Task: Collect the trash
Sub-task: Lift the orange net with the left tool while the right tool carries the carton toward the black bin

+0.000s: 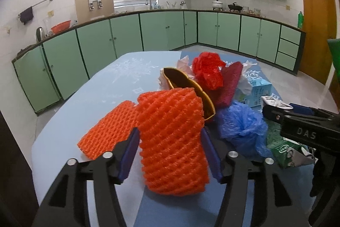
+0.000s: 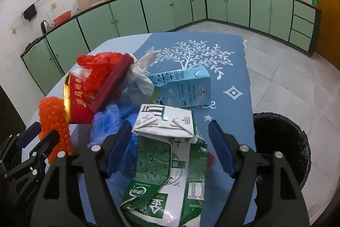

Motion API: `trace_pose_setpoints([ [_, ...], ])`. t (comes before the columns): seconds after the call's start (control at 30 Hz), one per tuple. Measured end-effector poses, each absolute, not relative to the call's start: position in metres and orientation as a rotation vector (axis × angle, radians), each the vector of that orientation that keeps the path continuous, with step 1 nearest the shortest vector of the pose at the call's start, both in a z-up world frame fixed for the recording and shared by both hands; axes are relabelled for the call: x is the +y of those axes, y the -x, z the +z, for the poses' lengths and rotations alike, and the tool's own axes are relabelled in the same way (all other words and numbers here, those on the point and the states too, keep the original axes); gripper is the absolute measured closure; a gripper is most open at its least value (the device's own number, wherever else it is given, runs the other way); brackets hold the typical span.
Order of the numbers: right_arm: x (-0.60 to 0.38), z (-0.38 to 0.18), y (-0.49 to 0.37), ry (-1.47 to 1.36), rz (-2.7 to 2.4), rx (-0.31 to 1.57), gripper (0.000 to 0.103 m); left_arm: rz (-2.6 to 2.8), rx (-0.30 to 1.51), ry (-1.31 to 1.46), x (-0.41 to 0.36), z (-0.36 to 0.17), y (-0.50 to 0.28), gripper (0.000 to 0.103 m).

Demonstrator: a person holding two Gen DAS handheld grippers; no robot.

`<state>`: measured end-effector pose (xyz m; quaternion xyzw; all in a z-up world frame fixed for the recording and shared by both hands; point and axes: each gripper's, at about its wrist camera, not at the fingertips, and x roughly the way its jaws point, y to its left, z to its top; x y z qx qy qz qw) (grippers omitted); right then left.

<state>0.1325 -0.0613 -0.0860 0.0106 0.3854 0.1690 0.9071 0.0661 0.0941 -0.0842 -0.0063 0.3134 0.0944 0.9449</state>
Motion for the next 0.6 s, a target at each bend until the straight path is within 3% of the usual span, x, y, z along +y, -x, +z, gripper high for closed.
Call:
trace_pose_setpoints([
  [0.07, -0.061, -0.089, -0.134, -0.022, 0.36, 0.812, 0.038, 0.177, 0.649, 0.024, 0.096, -0.087, -0.069, 0.047],
  [0.13, -0.06, -0.088, -0.133, -0.023, 0.376, 0.806, 0.04, 0.166, 0.653, 0.036, 0.098, -0.089, -0.069, 0.061],
  [0.2, -0.06, -0.084, -0.13, -0.018, 0.408, 0.794, 0.052, 0.161, 0.657, 0.039, 0.098, -0.09, -0.069, 0.081],
  [0.27, -0.06, -0.078, -0.126, -0.017, 0.422, 0.779, 0.052, 0.158, 0.653, 0.044, 0.098, -0.088, -0.068, 0.086],
  [0.6, -0.071, -0.042, -0.106, -0.036, 0.465, 0.697, 0.052, 0.157, 0.557, 0.04, 0.094, -0.051, -0.047, 0.09],
])
